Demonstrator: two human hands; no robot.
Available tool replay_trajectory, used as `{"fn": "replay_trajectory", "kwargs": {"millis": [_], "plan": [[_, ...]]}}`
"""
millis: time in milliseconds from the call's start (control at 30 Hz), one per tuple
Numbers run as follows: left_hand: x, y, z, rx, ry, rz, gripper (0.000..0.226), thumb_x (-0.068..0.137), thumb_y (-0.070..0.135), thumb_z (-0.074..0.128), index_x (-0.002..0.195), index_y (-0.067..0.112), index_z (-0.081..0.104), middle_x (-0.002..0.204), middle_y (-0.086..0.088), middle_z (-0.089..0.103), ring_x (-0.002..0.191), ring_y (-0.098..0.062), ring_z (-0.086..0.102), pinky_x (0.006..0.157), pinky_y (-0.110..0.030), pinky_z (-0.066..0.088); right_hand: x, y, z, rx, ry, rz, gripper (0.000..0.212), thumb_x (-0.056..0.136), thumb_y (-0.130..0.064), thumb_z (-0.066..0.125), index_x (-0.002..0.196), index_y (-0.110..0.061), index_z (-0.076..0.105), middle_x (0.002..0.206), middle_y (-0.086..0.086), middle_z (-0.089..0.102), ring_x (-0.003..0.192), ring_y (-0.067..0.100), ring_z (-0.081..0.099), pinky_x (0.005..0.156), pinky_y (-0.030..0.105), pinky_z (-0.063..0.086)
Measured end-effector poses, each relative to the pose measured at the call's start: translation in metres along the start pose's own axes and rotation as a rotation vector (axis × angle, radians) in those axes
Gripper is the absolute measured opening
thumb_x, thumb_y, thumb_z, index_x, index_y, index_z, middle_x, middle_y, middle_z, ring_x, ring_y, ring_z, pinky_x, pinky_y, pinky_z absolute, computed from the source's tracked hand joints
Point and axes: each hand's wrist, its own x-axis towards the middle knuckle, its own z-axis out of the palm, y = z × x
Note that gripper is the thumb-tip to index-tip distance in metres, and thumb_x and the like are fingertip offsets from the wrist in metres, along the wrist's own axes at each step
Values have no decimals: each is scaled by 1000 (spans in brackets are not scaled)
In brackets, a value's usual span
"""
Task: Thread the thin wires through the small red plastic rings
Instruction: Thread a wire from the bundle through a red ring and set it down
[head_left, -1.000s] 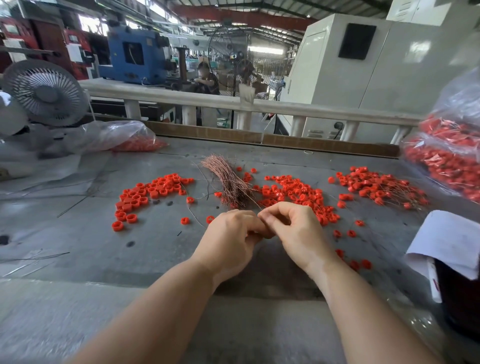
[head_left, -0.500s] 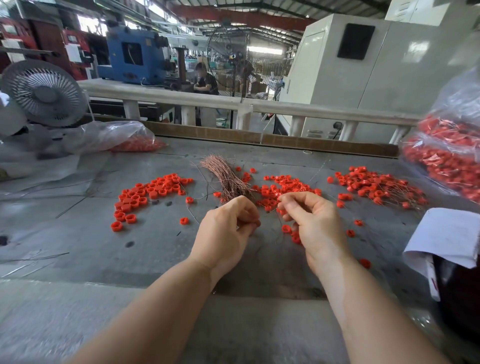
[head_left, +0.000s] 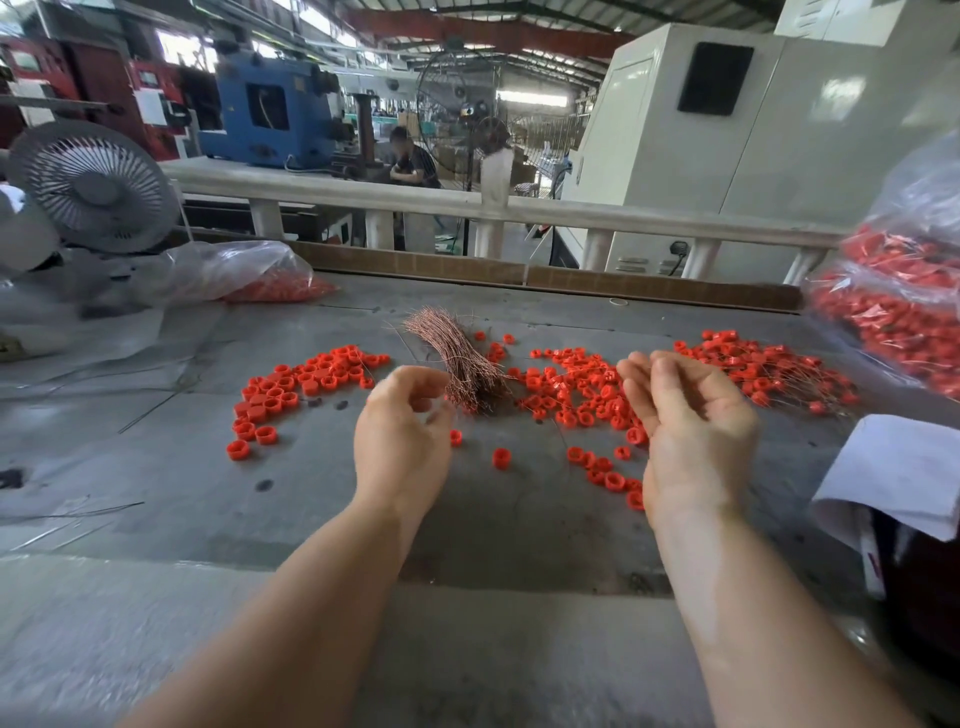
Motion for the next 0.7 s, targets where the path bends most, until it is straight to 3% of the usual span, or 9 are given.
{"fn": "replay_trajectory", "kwargs": {"millis": [100,233,333,400,500,600,700], "plan": [[4,-3,-4,-2,39,-75,30,83,-1,57,88,28,59,102,-5,62,89,-15,56,83,-26,44,2,3,0,-161,-15,-144,22,92,0,53,81,-17,62,74,-6,71,80,9,68,74,17,51],[2,-9,-1,353,-137,-31,28,88,11,57,114,20,64,119,-8,54,111,-25,48,97,-28,33,-2,7,1,-468,-55,-297,16,92,-3,53,87,-14,63,85,6,69,82,13,68,77,26,54],[-2,-9,1,621,-245,132,22,90,20,56,110,22,66,118,-5,55,109,-25,44,86,-22,21,-4,8,0,-647,-118,-361,12,91,-5,55,89,-8,67,81,5,68,81,21,66,76,34,53],[-2,-9,0,659,-251,157,17,90,22,57,103,24,68,113,-4,56,106,-24,44,81,-21,21,-7,8,0,-716,-172,-412,11,89,-5,58,90,-5,68,80,2,67,79,20,65,75,30,52],[-2,-7,-1,550,-213,168,13,88,24,61,99,24,68,108,0,59,103,-22,47,87,-25,28,-12,8,2,-801,-251,-506,9,87,-4,60,89,-4,69,80,3,67,77,20,63,72,24,47],[-6,2,1,202,-204,124,10,84,18,67,89,27,66,95,6,66,90,-12,58,80,-25,43,-17,10,4,-886,-352,-599,13,86,-3,60,93,-5,71,85,5,68,79,21,63,74,26,46],[-10,9,3,-106,-314,4,19,83,7,67,84,26,64,87,1,69,80,-10,65,73,-24,53,-19,12,5,-934,-450,-607,21,86,-2,60,104,-8,70,93,4,69,83,19,64,77,29,48]]}}
